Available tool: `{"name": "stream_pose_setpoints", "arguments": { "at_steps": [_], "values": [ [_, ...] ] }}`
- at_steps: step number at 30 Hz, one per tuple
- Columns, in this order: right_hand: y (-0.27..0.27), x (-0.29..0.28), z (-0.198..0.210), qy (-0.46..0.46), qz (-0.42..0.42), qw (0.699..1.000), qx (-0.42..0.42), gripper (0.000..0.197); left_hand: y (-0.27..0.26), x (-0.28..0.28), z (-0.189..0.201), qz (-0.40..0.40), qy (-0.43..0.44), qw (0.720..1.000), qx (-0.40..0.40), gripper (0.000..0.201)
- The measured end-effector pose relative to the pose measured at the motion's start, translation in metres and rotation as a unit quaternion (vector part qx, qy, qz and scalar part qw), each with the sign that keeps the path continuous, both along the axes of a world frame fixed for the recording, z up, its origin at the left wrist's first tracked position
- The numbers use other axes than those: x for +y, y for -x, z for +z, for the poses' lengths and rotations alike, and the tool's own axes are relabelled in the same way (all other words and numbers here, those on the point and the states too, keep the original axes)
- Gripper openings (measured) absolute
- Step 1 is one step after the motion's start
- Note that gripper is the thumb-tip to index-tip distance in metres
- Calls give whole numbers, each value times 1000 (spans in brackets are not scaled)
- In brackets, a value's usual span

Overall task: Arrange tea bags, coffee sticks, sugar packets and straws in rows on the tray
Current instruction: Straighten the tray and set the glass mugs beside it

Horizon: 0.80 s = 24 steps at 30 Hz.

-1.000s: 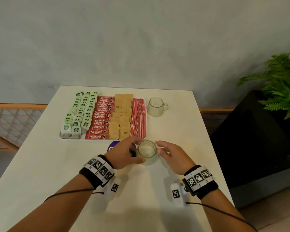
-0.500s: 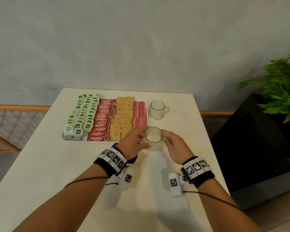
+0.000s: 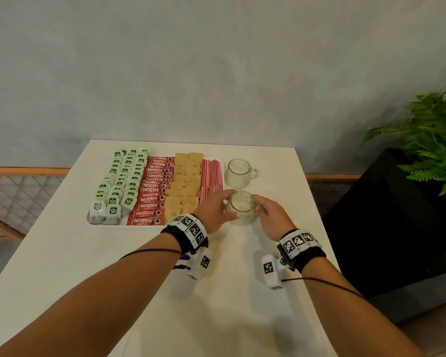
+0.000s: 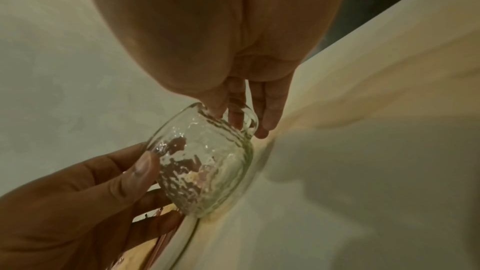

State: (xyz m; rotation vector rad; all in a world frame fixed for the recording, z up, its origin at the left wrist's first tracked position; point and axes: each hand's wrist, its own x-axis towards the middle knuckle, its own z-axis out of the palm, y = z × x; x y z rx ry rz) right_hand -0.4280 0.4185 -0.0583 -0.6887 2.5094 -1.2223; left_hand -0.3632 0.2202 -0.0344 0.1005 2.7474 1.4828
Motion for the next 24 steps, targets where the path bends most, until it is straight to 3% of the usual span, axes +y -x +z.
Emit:
{"name": "stream_pose_setpoints", "arguments": {
  "at_steps": [4, 9, 12, 17, 24],
  "values": [
    [0, 3, -11, 7, 0, 1000, -2, 44, 3, -2, -13, 3, 17, 1000, -6, 49],
    [-2, 3, -2, 7, 5, 1000, -10, 45, 8, -7, -22, 7, 36, 999, -13, 66],
    [-10, 10, 6, 2, -52, 999, -14, 42, 4, -10, -27, 50, 51, 997, -13, 81],
    [-35, 6, 16, 51, -60, 997, -10, 45, 4, -8, -36, 52, 38, 998, 11, 69],
    [-15, -8, 19, 18, -57, 998, 2, 49, 23, -9, -26, 65, 44, 997, 2, 66]
  ]
}}
